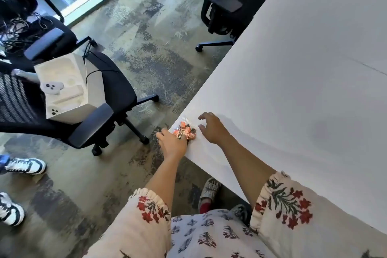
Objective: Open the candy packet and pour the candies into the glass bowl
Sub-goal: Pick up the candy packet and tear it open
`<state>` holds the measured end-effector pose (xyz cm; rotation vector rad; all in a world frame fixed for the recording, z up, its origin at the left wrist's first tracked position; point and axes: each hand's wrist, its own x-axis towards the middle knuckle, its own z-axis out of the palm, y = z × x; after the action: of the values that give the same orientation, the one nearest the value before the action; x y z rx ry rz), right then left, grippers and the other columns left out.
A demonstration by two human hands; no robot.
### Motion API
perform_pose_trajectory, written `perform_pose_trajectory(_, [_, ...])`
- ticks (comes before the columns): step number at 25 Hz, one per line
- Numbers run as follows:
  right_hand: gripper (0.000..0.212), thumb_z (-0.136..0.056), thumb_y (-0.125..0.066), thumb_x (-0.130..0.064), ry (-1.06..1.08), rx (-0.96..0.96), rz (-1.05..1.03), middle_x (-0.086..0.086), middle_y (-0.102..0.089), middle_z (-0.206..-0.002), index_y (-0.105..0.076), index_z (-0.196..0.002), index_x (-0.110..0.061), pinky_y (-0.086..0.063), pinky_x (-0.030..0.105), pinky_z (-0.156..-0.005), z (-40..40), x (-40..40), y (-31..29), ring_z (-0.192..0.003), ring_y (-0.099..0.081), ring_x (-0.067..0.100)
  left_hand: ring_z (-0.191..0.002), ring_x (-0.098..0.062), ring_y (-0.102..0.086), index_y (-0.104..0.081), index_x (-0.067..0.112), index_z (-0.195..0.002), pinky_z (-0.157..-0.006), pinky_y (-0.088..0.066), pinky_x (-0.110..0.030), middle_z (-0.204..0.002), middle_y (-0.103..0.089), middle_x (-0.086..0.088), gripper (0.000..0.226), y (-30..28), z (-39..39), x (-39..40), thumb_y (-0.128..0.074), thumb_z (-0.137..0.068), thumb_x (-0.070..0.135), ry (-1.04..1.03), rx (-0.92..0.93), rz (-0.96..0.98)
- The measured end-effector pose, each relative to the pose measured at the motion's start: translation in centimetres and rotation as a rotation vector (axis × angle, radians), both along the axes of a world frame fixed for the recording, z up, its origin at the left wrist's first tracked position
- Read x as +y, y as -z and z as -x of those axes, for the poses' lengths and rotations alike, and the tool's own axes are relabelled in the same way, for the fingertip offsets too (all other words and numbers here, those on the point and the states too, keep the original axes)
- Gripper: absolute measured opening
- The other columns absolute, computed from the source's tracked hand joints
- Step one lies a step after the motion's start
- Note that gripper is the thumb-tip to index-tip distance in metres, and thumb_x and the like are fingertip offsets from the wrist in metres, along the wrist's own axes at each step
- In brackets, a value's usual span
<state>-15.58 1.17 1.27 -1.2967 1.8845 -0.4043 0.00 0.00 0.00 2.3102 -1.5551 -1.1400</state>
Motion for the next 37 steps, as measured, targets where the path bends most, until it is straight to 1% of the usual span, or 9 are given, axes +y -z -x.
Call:
perform_pose_trajectory(6, [0.058, -0.097, -0.065, -0.013, 0.115, -0.066, -0.111, 0.021, -0.046, -0.148, -0.038, -0.148, -0.003, -0.038, 0.039, -0.112, -1.9, -1.5, 1.2, -0.136, -0.049, 0.034, -0.128, -0.041, -0.049, -0.033, 0.0, -0.144, -0.1, -0.05, -0.05, -0.148, -0.03, -0.018, 0.075, 0.6, 0.3, -1.2, -0.078, -0.089, 0.022, -0.236, 0.057, -0.036])
perform_pose_trajectory(11, [0.033, -0.1, -0.057, -0.016, 0.205, -0.046, -0.158, 0.016, -0.065, -0.132, -0.06, -0.131, -0.006, -0.045, 0.043, -0.106, -3.2, -2.1, 2.1, -0.126, -0.058, 0.034, -0.114, -0.041, -0.058, -0.032, -0.001, -0.141, -0.081, -0.05, -0.041, -0.151, -0.029, -0.021, 0.066, 0.5, 0.6, -1.6, -0.073, -0.091, 0.011, -0.4, 0.099, -0.105])
perform_pose_trajectory(15, [0.019, -0.095, -0.065, -0.012, 0.342, -0.101, -0.137, 0.013, -0.075, -0.118, -0.078, -0.109, -0.009, -0.052, 0.038, -0.099, -2.9, -1.4, 2.4, -0.115, -0.067, 0.029, -0.09, -0.029, -0.048, -0.041, 0.004, -0.129, -0.071, -0.044, -0.035, -0.142, -0.034, -0.018, 0.049, 1.0, 0.3, -1.1, -0.068, -0.088, -0.002, -0.382, 0.109, -0.066])
perform_pose_trajectory(19, [0.02, -0.094, -0.069, -0.014, 0.366, -0.21, -0.129, 0.016, -0.077, -0.114, -0.08, -0.106, -0.002, -0.053, 0.034, -0.095, -1.0, -0.2, 1.3, -0.112, -0.069, 0.028, -0.093, -0.021, -0.048, -0.054, 0.007, -0.121, -0.068, -0.042, -0.031, -0.134, -0.043, -0.013, 0.041, 1.2, 0.3, -0.7, -0.063, -0.085, -0.009, -0.314, 0.149, 0.02])
perform_pose_trajectory(22, [0.023, -0.094, -0.068, -0.017, 0.383, -0.238, -0.102, 0.017, -0.078, -0.11, -0.079, -0.101, 0.001, -0.049, 0.029, -0.08, 1.1, 0.9, -0.2, -0.108, -0.07, 0.029, -0.098, -0.02, -0.055, -0.063, 0.014, -0.105, -0.068, -0.043, -0.025, -0.124, -0.056, -0.009, 0.032, 0.8, 1.5, -0.7, -0.064, -0.084, -0.01, -0.24, 0.191, 0.056])
perform_pose_trajectory(27, [0.016, -0.089, -0.077, -0.022, 0.505, -0.368, -0.021, 0.002, -0.079, -0.097, -0.083, -0.1, -0.012, -0.048, 0.023, -0.074, 5.2, 4.3, -3.5, -0.089, -0.068, 0.012, -0.088, -0.026, -0.07, -0.069, 0.009, -0.096, -0.082, -0.062, -0.041, -0.099, -0.073, -0.011, 0.024, -0.2, 5.9, 0.4, -0.076, -0.078, -0.005, -0.028, 0.292, 0.06])
perform_pose_trajectory(30, [0.012, -0.087, -0.078, -0.025, 0.561, -0.327, 0.022, -0.005, -0.077, -0.085, -0.084, -0.094, -0.018, -0.047, 0.019, -0.066, 7.7, 6.9, -5.2, -0.079, -0.067, 0.006, -0.086, -0.026, -0.073, -0.071, 0.007, -0.095, -0.07, -0.059, -0.031, -0.088, -0.073, -0.005, 0.015, -1.5, 9.4, 1.8, -0.077, -0.081, 0.006, 0.139, 0.342, 0.109])
perform_pose_trajectory(34, [0.015, -0.083, -0.08, -0.043, 0.629, -0.26, 0.071, -0.014, -0.073, -0.066, -0.082, -0.077, -0.029, -0.043, 0.007, -0.054, 9.3, 9.8, -6.5, -0.06, -0.066, -0.003, -0.072, -0.028, -0.079, -0.072, 0.003, -0.091, -0.069, -0.065, -0.036, -0.088, -0.078, -0.014, 0.008, -3.1, 13.0, 4.4, -0.067, -0.089, 0.008, 0.081, 0.616, -0.008])
perform_pose_trajectory(37, [0.027, -0.083, -0.078, -0.052, 0.713, -0.199, 0.099, -0.013, -0.071, -0.065, -0.084, -0.084, -0.026, -0.05, 0.017, -0.064, 10.6, 12.4, -6.9, -0.067, -0.069, 0.005, -0.076, -0.031, -0.08, -0.075, -0.003, -0.094, -0.067, -0.064, -0.032, -0.093, -0.079, -0.019, 0.023, -4.5, 15.4, 6.9, -0.062, -0.096, 0.015, 0.068, 0.837, -0.148])
